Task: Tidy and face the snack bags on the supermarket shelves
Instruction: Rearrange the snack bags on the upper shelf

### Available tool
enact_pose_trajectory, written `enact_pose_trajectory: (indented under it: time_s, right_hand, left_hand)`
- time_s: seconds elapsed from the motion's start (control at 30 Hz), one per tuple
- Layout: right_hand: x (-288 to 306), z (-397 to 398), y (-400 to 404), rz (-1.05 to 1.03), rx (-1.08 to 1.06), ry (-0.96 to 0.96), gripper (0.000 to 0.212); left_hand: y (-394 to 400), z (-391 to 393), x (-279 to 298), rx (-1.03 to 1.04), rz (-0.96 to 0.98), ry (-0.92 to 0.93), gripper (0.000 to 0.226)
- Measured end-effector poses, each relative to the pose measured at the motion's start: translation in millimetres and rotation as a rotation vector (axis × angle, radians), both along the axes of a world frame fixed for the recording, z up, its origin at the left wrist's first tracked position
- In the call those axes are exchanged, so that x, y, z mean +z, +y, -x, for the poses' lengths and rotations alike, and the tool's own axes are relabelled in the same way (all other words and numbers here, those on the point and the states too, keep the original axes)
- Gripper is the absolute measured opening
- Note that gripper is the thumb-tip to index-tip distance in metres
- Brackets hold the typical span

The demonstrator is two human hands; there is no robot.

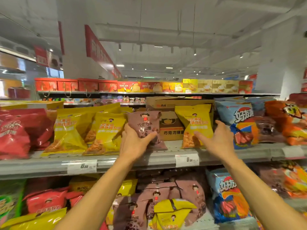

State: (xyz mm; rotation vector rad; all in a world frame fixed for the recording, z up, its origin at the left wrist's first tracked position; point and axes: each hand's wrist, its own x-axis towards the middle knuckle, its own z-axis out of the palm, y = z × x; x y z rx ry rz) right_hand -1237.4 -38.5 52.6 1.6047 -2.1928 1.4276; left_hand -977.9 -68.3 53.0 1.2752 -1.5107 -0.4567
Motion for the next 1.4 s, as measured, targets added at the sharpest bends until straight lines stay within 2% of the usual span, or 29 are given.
enact_pose_trajectory:
  time_s: [0.07,0.13,0.2,0.27,0.33,0.63,0.7,0.77,0.97,1.17,1.3,1.4]
  right_hand:
    - [5,12,-12,-0.102,0.098,-0.067,0.109]
    - [9,20,-23,-0.176,0.185,-0.134,0.108]
    - [12,24,-32,-0.227,0.249,-0.142,0.095]
    - [12,25,-38,-0.232,0.305,-0.116,0.072]
    - [9,22,-41,-0.198,0.311,-0.111,0.061]
    - [8,29,-26,0.101,0.222,-0.196,0.054]
    - [10,41,-17,0.167,0.174,-0.230,0.059]
    - [11,55,-4,0.216,0.158,-0.292,0.065]
    - [3,97,34,0.208,0.092,-0.292,0.064]
    - [-11,110,58,0.218,0.210,-0.359,0.034]
    - [-16,108,60,0.220,0.225,-0.382,0.029]
    - [-14,100,57,0.200,0.211,-0.364,0.036]
  left_hand:
    - [-11,-3,5,-0.024,-0.057,-0.017,0.087]
    - [-20,-8,10,-0.087,-0.123,-0.045,0.079]
    - [-24,-12,13,-0.147,-0.171,-0.023,0.078]
    - [-25,-16,13,-0.176,-0.175,0.023,0.081]
    - [-23,-16,11,-0.158,-0.157,0.073,0.085]
    - [-18,23,17,-0.132,0.079,0.108,0.083]
    - [-19,40,23,-0.142,0.110,0.093,0.082]
    - [-22,60,25,-0.160,0.107,0.086,0.084]
    - [-29,124,18,-0.193,-0.003,-0.018,0.091]
    - [-32,164,7,-0.221,-0.029,-0.103,0.101]
    - [-32,168,8,-0.185,-0.060,-0.178,0.109]
    - [-30,161,9,-0.196,-0.083,-0.227,0.116]
